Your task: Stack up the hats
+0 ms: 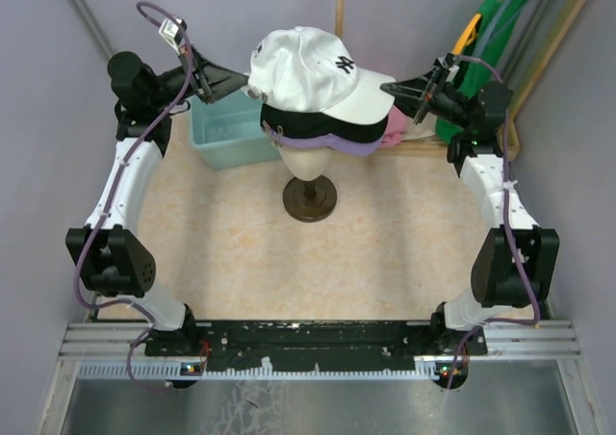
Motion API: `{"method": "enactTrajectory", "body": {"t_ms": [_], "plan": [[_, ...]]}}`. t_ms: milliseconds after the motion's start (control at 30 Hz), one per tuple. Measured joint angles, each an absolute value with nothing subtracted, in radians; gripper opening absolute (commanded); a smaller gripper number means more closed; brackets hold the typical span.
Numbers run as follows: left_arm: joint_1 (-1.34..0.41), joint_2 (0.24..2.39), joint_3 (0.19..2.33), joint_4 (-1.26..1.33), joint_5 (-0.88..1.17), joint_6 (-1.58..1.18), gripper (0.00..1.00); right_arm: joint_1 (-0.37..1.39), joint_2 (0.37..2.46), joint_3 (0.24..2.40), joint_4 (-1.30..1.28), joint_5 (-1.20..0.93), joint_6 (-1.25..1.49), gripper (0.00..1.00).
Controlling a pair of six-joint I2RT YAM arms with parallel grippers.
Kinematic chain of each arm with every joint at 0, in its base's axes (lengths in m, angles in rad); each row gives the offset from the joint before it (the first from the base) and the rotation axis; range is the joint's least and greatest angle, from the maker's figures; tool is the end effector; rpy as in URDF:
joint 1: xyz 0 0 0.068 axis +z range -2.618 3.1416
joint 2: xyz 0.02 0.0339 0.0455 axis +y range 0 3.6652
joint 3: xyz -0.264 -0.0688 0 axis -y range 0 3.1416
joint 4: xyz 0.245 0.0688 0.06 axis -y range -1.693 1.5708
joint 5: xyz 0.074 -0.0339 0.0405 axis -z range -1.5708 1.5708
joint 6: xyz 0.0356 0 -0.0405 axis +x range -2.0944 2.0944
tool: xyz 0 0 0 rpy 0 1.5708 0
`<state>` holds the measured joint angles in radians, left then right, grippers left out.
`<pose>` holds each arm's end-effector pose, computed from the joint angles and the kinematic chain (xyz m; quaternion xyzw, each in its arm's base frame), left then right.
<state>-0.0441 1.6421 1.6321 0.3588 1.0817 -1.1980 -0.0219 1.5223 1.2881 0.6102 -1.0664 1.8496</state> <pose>0.3679 -0.0477 0.4654 0.0852 0.6422 -0.6488 0.3992 0.3449 0.0236 0.4122 0.1407 0.6257 0.7384 0.2084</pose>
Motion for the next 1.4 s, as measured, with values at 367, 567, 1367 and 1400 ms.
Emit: {"method": "enactTrajectory", "body": {"t_ms": [367, 567, 1367, 1400], "plan": [[-0.067, 1.569, 1.553, 0.360, 1.086, -1.193, 0.00, -0.040, 1.548, 1.287, 0.671, -1.017, 1.930, 0.23], [-0.089, 1.569, 1.549, 0.360, 1.086, -1.188, 0.00, -0.041, 1.540, 1.262, 0.665, -0.992, 1.930, 0.24], [-0.095, 1.579, 1.467, 0.339, 1.086, -1.094, 0.00, -0.023, 1.531, 1.216, 0.644, -0.968, 1.885, 0.00], [-0.095, 1.584, 1.464, 0.335, 1.087, -1.085, 0.00, -0.025, 1.531, 1.211, 0.624, -0.970, 1.869, 0.00]]}}
